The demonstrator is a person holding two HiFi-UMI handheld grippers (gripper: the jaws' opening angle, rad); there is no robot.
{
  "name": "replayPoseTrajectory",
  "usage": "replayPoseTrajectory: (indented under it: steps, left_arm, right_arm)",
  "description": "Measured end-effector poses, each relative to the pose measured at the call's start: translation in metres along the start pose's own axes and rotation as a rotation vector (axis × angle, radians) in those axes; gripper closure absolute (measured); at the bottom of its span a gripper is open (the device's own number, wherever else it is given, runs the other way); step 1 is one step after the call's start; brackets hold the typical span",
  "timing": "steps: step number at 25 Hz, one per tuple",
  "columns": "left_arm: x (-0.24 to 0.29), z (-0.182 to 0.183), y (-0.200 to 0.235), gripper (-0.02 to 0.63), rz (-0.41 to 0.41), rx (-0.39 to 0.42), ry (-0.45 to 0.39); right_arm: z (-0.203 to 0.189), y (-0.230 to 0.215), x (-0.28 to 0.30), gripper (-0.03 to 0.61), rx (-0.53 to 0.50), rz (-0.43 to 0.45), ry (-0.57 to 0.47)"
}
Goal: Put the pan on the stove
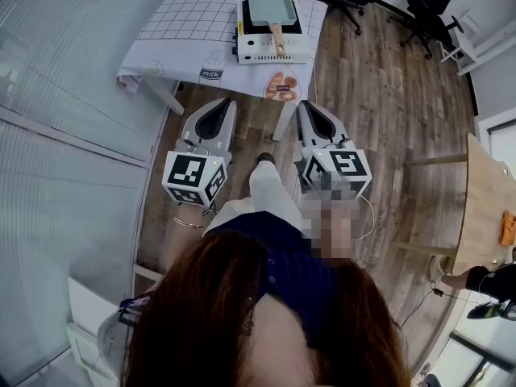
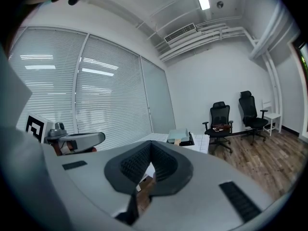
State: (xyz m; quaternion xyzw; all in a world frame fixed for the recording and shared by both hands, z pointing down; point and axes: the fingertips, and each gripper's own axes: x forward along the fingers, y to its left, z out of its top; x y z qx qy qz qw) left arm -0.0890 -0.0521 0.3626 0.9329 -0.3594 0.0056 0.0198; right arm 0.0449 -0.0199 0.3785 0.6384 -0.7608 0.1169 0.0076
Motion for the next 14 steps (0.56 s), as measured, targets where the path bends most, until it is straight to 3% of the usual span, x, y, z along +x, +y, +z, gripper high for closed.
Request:
replayPoseTrajectory:
  steps: [14]
  left_arm:
    - [0.0053,0.0046,0.0005,0.593,0.006,0.001,-0.005]
  right_arm:
    - [0.0002,-0.0046,-0.0008,0.569,0.048,0.001,0.018]
